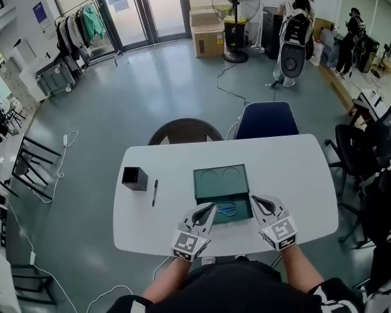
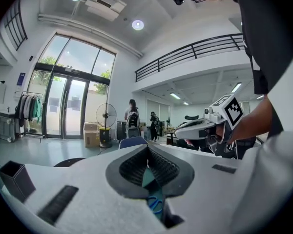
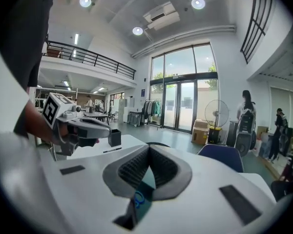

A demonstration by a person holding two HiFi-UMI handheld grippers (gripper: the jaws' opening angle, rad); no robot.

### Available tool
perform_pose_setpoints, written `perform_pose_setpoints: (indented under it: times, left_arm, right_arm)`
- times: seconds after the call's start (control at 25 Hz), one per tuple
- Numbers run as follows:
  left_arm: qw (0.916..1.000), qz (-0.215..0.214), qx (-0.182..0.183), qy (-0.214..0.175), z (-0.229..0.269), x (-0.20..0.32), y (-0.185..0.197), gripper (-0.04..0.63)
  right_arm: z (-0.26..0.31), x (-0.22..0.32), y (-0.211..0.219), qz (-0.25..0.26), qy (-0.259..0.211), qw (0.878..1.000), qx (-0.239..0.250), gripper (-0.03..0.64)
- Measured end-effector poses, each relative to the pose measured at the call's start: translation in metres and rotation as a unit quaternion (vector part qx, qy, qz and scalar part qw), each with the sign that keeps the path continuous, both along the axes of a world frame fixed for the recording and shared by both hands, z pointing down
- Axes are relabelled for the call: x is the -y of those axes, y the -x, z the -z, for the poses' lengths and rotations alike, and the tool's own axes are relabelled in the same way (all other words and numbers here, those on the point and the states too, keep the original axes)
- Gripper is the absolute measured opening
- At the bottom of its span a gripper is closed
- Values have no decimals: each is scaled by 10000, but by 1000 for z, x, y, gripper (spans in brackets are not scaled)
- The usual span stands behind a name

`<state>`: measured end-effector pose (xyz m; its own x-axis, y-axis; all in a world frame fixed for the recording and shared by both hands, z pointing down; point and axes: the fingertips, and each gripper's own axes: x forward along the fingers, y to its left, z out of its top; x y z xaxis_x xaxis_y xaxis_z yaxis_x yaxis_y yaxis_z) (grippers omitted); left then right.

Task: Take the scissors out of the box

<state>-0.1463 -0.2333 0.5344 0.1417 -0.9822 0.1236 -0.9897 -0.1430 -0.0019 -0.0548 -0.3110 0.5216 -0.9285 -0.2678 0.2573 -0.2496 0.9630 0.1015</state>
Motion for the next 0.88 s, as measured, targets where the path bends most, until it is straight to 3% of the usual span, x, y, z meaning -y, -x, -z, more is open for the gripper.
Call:
perform_pose_setpoints:
  times: [0.2, 0.6, 0.88]
  left_arm:
    - [9994, 318, -38, 124, -7, -6, 8, 12]
    - [9956, 867, -145, 323, -23, -19, 30, 12]
    - [9910, 1194, -318, 511, -32, -25, 45, 12]
  right_arm:
    - [-16, 15, 11, 456, -203, 9977, -467, 9]
    - [-69, 4, 46, 1638, -208, 9771, -1342, 267]
    - [-113, -4, 59, 2345, -180, 9501, -2051, 337]
